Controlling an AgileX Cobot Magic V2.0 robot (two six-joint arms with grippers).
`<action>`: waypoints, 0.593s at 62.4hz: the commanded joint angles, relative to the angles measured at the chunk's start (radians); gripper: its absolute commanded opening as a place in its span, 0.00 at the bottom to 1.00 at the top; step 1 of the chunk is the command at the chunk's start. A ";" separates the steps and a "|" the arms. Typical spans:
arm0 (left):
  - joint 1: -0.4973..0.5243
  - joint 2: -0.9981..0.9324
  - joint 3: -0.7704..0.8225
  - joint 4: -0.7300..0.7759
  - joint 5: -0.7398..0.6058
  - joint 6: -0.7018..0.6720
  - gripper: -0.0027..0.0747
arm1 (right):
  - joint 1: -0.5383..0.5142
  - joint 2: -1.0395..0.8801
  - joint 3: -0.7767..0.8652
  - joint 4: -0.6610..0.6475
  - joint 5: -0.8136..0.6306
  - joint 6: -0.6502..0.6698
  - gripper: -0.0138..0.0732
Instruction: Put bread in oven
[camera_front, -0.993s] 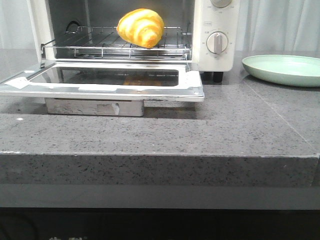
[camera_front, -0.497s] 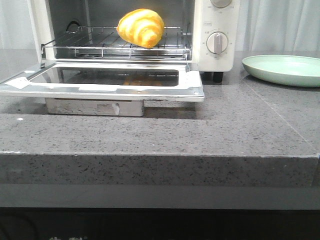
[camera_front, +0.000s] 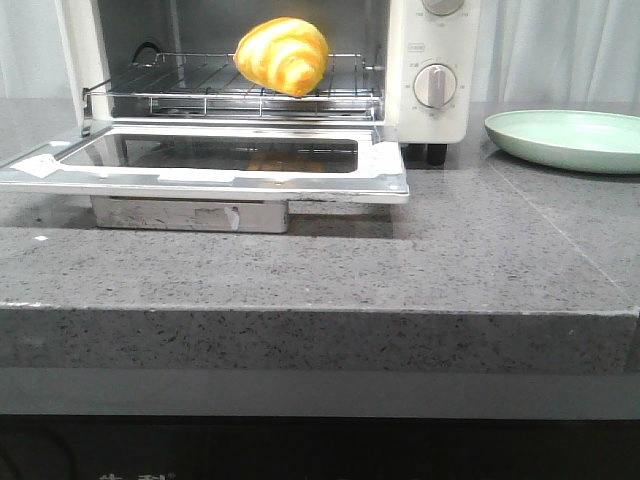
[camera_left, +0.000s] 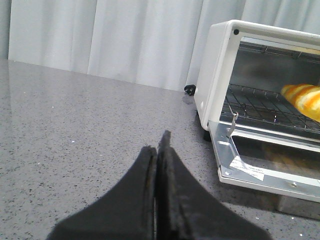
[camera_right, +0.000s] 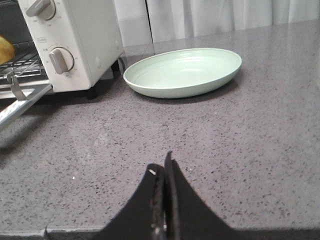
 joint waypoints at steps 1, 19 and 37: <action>0.002 -0.021 0.023 -0.006 -0.081 -0.009 0.01 | -0.003 -0.020 0.005 -0.005 -0.104 -0.073 0.02; 0.002 -0.021 0.023 -0.006 -0.081 -0.009 0.01 | -0.042 -0.021 0.005 -0.005 -0.189 -0.126 0.02; 0.002 -0.021 0.023 -0.006 -0.081 -0.009 0.01 | -0.064 -0.021 0.005 -0.006 -0.178 -0.126 0.02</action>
